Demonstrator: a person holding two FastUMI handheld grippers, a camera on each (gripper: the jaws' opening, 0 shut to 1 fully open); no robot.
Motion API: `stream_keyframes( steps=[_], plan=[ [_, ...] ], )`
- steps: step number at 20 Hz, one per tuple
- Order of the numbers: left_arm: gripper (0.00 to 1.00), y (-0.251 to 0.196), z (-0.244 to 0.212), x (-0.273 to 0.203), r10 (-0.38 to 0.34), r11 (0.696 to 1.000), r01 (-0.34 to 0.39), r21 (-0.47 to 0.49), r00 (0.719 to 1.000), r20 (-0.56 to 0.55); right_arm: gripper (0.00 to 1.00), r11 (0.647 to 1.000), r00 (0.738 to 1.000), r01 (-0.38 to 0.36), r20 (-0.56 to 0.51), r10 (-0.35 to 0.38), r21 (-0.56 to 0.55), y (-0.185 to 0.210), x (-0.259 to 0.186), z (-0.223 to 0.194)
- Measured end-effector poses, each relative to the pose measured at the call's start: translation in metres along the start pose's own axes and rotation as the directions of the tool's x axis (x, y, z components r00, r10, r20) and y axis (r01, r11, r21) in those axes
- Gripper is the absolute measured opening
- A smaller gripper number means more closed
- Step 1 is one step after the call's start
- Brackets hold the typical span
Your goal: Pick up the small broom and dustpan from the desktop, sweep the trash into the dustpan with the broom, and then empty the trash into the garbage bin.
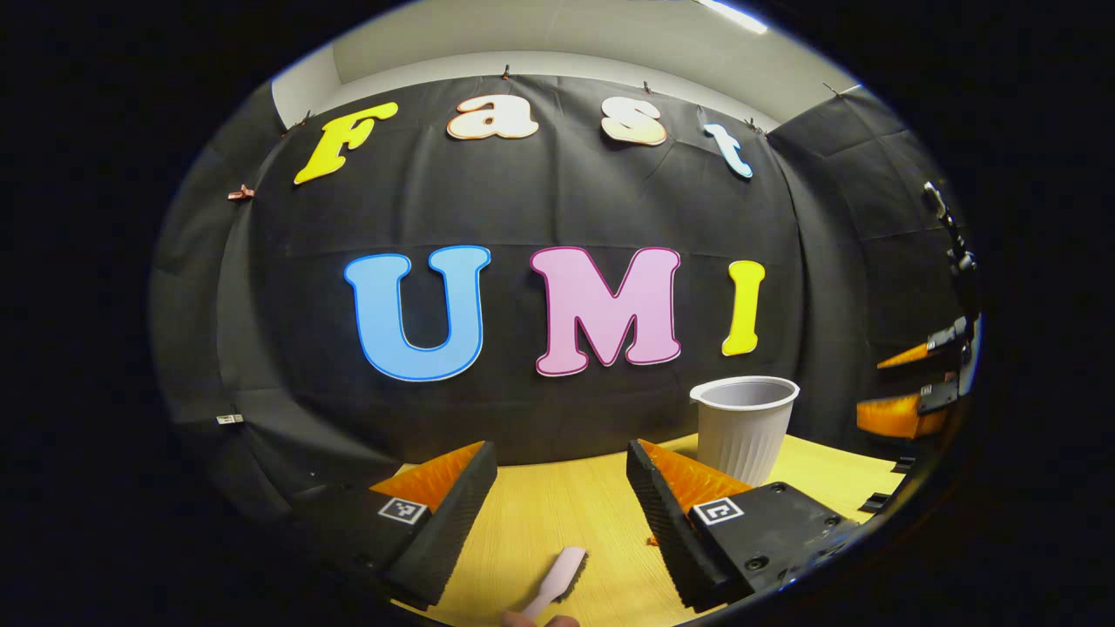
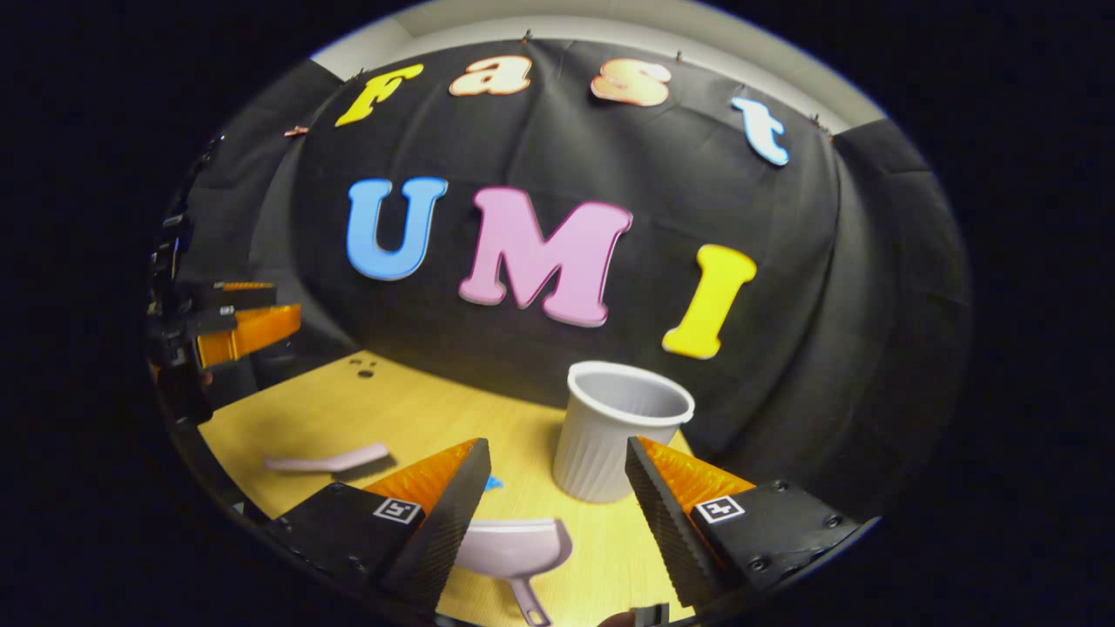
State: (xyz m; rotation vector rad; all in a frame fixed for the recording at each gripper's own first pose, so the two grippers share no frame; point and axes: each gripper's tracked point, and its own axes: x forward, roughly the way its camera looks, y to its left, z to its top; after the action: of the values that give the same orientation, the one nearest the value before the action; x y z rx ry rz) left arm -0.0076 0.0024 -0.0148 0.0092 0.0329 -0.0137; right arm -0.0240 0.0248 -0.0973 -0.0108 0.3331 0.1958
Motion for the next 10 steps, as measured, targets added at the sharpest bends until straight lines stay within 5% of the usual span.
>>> stream_keyframes(
  steps=[4,10],
  plan=[
    [0.95,0.001,-0.010,0.000,0.000,1.000,0.000,0.001,1.000,-0.017,0.96,0.996,0.965,-0.082,-0.250,0.084,0.019,0.012,-0.002,-0.088],
    [0.95,0.001,-0.023,-0.002,-0.003,1.000,0.004,0.015,0.999,-0.044,0.95,0.992,0.851,-0.130,-0.513,0.115,0.007,0.023,0.000,-0.189]
  ],
)
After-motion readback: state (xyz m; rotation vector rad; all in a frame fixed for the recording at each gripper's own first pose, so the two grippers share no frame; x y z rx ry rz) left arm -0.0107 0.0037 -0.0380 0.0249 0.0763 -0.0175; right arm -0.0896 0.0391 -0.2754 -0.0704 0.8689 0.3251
